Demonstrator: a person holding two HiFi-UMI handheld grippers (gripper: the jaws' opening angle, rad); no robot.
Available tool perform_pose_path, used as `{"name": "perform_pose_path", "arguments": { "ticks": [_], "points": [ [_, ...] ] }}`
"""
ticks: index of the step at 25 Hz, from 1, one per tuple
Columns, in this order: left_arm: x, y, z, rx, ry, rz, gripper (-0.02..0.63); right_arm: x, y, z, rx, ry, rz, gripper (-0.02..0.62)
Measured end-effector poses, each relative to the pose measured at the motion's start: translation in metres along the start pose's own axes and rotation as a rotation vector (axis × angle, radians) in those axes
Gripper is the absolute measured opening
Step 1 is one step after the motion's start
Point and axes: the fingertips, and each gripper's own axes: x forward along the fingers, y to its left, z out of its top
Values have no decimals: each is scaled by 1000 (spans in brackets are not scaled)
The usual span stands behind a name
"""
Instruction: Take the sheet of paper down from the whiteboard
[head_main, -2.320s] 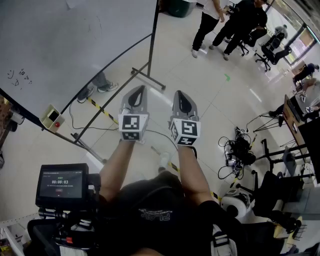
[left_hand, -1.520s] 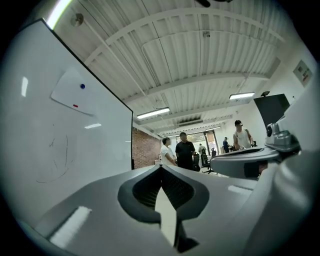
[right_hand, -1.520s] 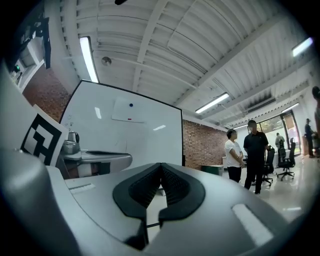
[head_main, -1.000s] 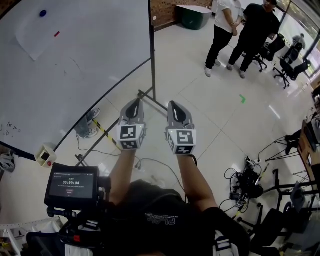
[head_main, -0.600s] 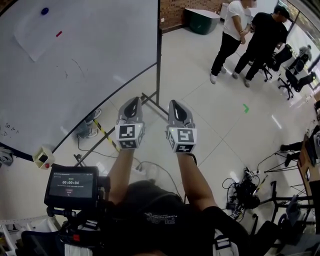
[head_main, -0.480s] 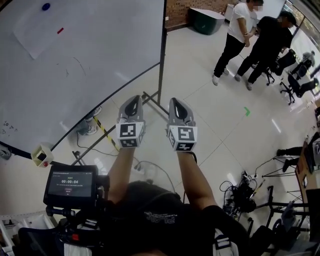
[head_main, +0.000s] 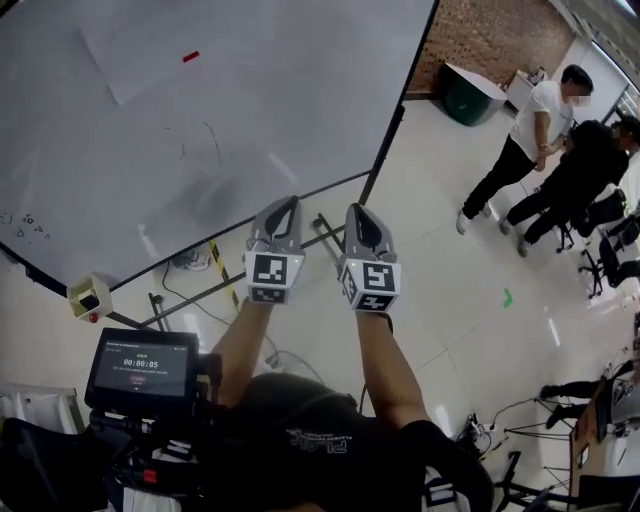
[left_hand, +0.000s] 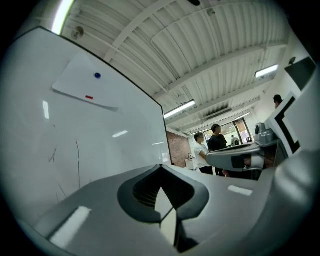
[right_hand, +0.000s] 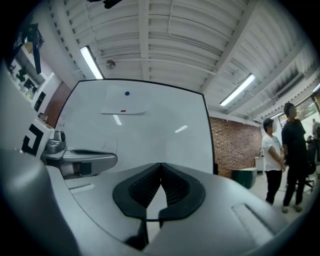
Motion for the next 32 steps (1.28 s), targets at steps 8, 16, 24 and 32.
{"name": "perform_pose_path", "arguments": {
  "ticks": [8, 16, 24, 32],
  "points": [
    [17, 122, 30, 104, -73, 156, 2, 116, 88, 16, -28, -66, 222, 14],
    [-30, 175, 114, 234, -190, 273, 2, 131, 153, 68, 98, -152, 464, 15],
    [-23, 236, 209, 363, -271, 489, 13, 174, 169, 126, 212, -222, 702, 90],
    [-16, 267, 268, 513, -284, 677, 123, 206, 161, 165, 363, -283, 821, 113]
  ]
}}
